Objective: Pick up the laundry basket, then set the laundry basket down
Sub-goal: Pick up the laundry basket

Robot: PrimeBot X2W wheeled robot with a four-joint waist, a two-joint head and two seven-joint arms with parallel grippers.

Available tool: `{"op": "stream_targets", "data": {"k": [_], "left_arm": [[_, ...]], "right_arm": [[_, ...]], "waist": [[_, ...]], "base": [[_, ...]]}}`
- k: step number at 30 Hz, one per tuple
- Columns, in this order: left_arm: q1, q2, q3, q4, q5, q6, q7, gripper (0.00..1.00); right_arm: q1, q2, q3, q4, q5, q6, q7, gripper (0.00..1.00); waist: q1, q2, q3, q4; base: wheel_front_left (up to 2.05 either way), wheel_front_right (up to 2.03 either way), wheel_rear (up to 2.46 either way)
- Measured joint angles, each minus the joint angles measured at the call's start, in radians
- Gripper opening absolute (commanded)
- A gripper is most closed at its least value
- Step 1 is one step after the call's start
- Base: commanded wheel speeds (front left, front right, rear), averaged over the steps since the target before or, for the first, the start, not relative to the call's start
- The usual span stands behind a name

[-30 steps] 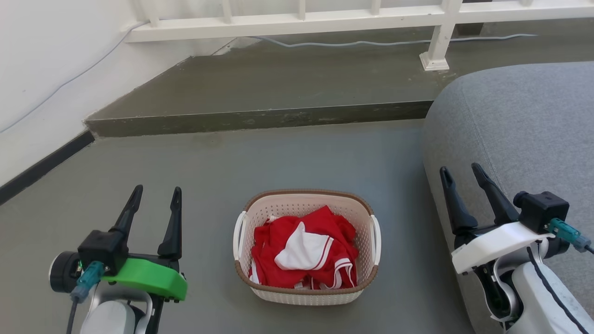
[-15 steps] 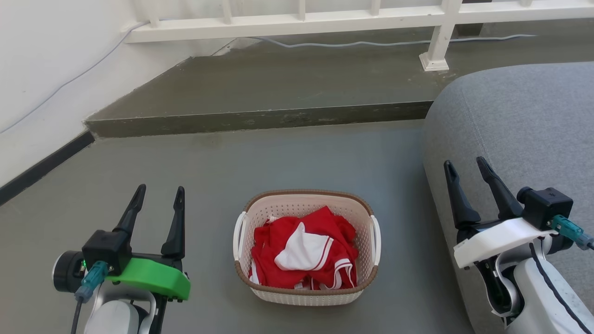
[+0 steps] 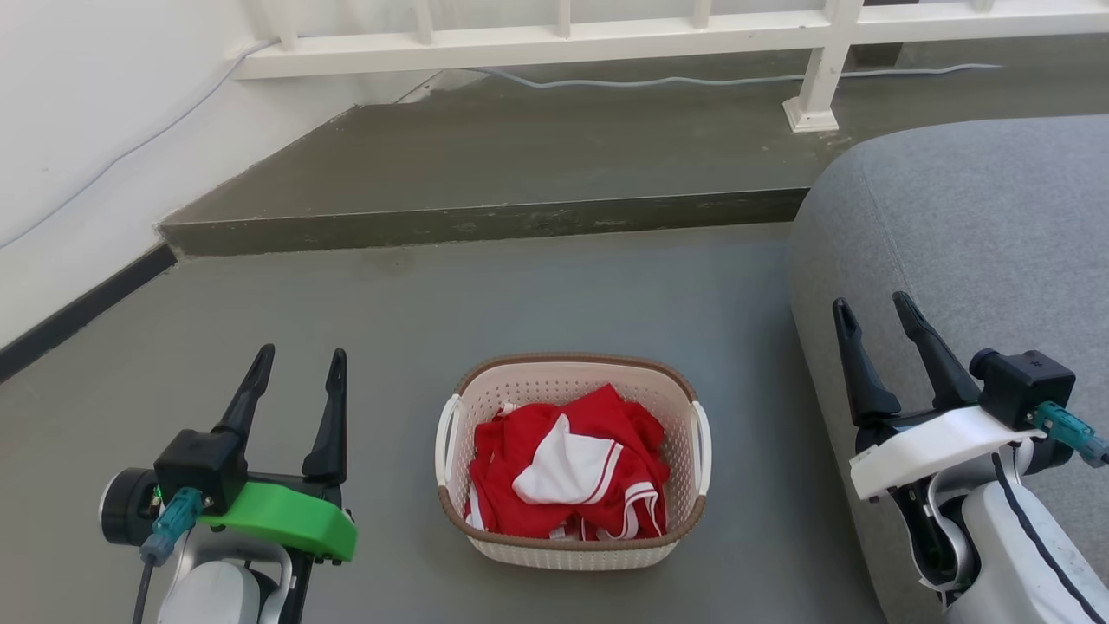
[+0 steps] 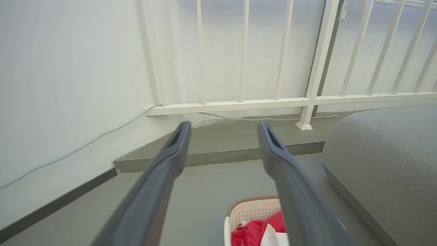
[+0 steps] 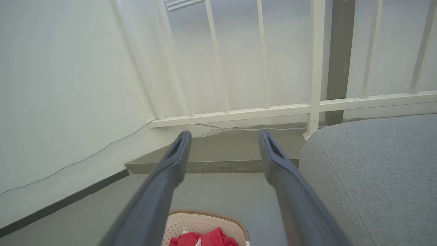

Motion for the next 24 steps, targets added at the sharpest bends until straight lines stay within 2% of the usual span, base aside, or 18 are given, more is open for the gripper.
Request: {"op": "stream_targets", "data": {"k": [10, 24], "left_arm": [[-0.009, -0.003, 0.019, -0.020, 0.000, -0.004, -0.003, 1.00], [-0.101, -0.002, 0.024, -0.037, 0.000, -0.012, -0.003, 1.00]], "right_arm": [[0.000, 0.016, -0.016, -0.008, 0.000, 0.001, 0.000, 1.00], [-0.078, 0.044, -0.042, -0.027, -0.012, 0.003, -0.001, 1.00]], "waist": [[-0.0001, 0.0000, 0.056, 0.000], [0.0000, 0.0000, 0.206, -0.013]], "base": [[0.00, 0.00, 0.00], [0.00, 0.00, 0.00]]}}
